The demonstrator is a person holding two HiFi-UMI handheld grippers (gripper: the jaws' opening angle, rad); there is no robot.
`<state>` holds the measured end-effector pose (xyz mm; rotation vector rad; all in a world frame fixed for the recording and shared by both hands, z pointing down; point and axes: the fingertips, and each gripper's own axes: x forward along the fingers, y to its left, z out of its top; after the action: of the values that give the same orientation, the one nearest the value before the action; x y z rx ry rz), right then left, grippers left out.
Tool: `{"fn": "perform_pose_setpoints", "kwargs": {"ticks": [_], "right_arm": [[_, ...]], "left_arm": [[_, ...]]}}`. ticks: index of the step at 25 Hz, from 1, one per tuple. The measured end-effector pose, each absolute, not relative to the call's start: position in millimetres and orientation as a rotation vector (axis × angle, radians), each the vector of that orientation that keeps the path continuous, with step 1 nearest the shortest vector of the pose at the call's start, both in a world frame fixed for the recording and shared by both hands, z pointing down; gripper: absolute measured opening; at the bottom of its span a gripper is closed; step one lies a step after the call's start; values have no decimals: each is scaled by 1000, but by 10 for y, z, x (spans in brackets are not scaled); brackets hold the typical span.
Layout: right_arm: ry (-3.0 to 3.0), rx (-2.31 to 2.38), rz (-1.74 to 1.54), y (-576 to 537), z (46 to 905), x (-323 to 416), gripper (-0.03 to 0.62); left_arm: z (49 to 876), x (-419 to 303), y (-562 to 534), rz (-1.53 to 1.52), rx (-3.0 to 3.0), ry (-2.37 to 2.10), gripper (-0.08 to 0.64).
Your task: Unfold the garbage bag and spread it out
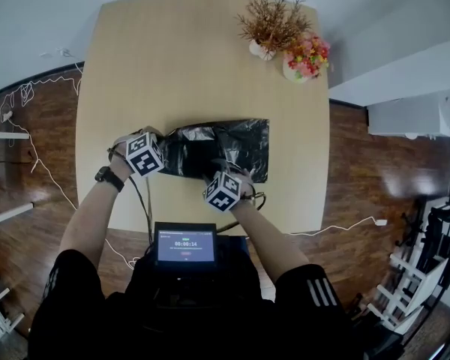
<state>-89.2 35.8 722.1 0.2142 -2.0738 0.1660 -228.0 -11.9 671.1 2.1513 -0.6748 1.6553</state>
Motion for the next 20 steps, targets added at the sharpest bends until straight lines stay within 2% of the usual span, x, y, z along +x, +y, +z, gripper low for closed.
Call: {"fn": "perform_pose_setpoints", "kwargs": {"ticks": [14, 20], "right_arm": [[-2056, 159, 225, 432, 7231, -769, 189], [-2061, 158, 230, 428, 7235, -769, 189]], "left_arm": [[7037, -2481, -574, 1794, 1978, -597, 0], [7222, -2439, -569, 1756, 1967, -624, 14]]}}
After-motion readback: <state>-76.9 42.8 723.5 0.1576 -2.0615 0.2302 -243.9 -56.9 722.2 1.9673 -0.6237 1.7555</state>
